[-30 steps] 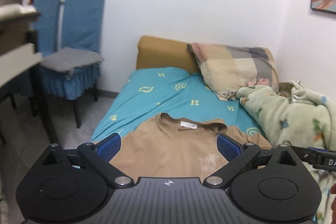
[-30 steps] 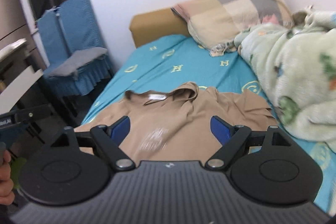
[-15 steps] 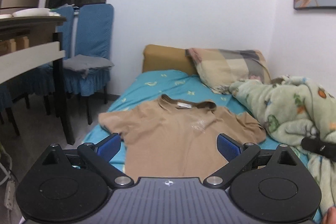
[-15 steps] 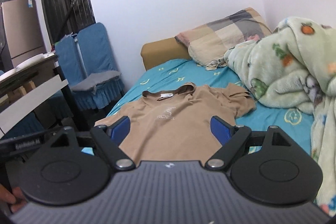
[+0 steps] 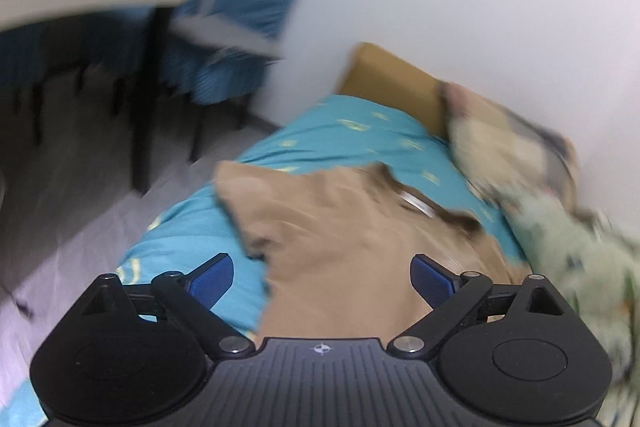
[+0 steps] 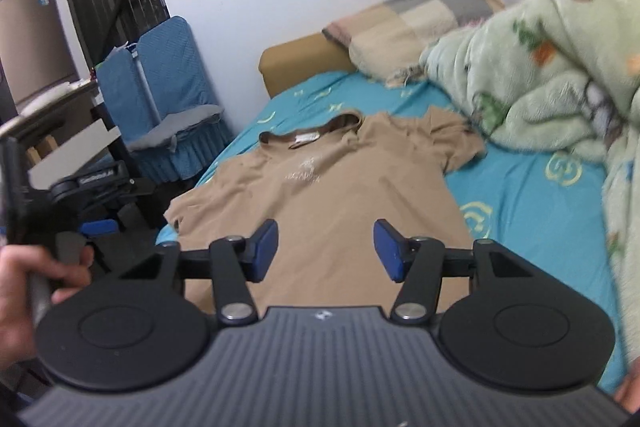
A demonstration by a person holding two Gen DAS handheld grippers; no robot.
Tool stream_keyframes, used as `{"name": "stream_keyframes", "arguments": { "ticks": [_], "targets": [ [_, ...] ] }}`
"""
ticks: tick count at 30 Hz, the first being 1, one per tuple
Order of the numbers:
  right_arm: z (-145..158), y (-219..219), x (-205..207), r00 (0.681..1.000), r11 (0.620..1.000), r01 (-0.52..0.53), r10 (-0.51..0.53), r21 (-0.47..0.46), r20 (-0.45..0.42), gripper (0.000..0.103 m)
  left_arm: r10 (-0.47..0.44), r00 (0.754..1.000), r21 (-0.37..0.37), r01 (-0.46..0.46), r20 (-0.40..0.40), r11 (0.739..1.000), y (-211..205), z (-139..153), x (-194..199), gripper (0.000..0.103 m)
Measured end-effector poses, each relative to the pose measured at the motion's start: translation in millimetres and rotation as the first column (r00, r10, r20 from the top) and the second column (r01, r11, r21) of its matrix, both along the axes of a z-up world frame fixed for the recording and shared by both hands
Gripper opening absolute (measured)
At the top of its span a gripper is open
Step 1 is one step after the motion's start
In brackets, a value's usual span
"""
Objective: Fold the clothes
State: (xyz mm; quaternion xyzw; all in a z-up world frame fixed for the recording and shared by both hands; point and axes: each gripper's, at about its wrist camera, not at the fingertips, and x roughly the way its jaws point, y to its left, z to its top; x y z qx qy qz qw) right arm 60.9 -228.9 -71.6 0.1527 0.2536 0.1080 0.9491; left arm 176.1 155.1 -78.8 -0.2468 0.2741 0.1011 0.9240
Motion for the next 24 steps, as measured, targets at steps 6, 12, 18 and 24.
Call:
{"name": "stream_keyframes", "arguments": {
  "ticks": [6,12,18,24],
  "targets": [
    [-21,-2,30,0.997,0.997,0.035,-0.03,0.074,-0.071,0.064,0.187,0.981,-0.222,-0.192,-0.042,0.956,63,-54,34,0.077],
    [-48,3,59,0.99,0.996,0.047,-0.037,0.074,-0.133,0.064,0.158,0.987,-0.429,-0.153,-0.025,0.89,79,-92,52,0.062],
    [-57,8,72,0.986,0.996,0.054,-0.041,0.076,-0.162,0.064,0.083,0.996,-0.516,-0.088,-0.033,0.852,74,-108,70,0.064],
    [-59,11,70,0.986,0.998,0.046,-0.037,0.052,-0.16,0.064,0.113,0.994,-0.486,-0.105,-0.013,0.867,62,-115,98,0.065]
  ]
}}
